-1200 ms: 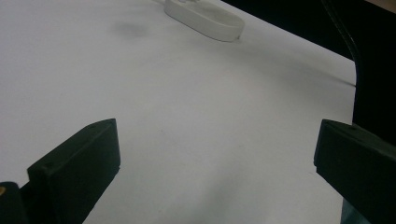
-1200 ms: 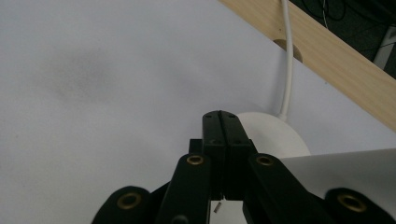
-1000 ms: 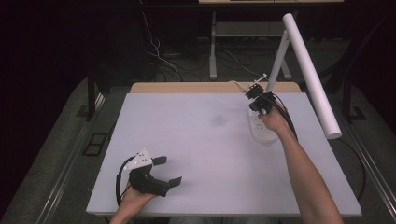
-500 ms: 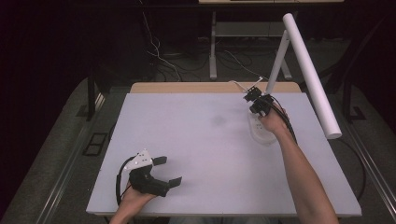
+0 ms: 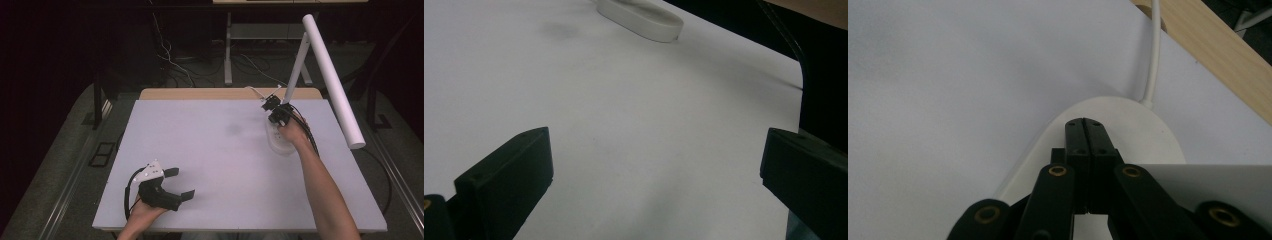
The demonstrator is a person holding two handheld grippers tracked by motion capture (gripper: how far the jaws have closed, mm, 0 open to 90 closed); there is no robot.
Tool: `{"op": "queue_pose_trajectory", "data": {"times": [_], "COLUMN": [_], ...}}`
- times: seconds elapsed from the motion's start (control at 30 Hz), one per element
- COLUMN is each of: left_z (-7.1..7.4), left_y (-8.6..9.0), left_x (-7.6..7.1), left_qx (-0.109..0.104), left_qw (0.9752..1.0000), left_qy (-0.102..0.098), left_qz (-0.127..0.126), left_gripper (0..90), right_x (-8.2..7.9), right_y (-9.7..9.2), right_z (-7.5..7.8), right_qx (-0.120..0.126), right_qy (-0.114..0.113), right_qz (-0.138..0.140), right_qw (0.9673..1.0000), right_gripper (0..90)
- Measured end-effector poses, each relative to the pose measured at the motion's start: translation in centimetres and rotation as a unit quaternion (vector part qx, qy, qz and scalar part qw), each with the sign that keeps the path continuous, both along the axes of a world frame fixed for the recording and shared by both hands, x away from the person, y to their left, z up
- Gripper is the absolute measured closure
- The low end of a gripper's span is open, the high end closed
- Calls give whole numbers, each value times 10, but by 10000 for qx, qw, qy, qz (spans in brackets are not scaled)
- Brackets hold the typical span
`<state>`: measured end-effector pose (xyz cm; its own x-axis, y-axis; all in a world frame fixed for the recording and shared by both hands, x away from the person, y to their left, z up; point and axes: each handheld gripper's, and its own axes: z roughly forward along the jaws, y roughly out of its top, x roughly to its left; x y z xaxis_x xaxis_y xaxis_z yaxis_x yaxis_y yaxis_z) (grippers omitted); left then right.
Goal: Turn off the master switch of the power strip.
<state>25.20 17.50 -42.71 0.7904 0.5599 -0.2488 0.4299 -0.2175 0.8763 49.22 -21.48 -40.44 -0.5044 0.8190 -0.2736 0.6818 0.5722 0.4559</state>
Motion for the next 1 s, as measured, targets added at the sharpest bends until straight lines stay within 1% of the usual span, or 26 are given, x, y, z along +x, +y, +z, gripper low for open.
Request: {"op": "queue_pose_trajectory", "data": {"times": [0.03, 0.17, 0.33, 0.47, 0.57, 0.63, 0.73, 0.77, 0.87, 1.0], "left_z": [0, -1, -1, -1, -1, -2, -2, -2, -2, -2], "left_y": [0, 0, -1, -1, -2, -2, -2, -2, -2, -3], "left_x": [0, 0, 0, 0, 0, 0, 0, 0, 0, 0], "left_qx": [13, 26, 52, 64, 100, 122, 125, 132, 134, 164], "left_qw": [10000, 10000, 10000, 10000, 9999, 9999, 9999, 9999, 9999, 9998], "left_qy": [-8, 12, 18, 21, 40, 38, 40, 39, 55, 52], "left_qz": [-12, -26, -49, -49, -55, -69, -73, -77, -80, -120], "left_gripper": [0, 0, 0, 0, 0, 0, 0, 0, 0, 0], "right_x": [0, 0, -2, -2, -1, -2, -3, -4, -6, -6], "right_y": [-1, -1, -2, -3, -5, -5, -4, -4, -6, -5], "right_z": [0, -2, -3, -3, -3, -3, -4, -5, -5, -6], "right_qx": [41, 45, 61, 74, 176, 181, 155, 113, 208, 183], "right_qy": [18, 46, -54, -45, -47, -42, -82, -143, -187, -200], "right_qz": [13, 6, 31, 41, 1, -16, 9, 52, 13, 33], "right_qw": [10000, 10000, 10000, 10000, 9998, 9998, 9998, 9998, 9996, 9996], "right_gripper": [896, 897, 899, 900, 900, 900, 900, 900, 900, 900]}}
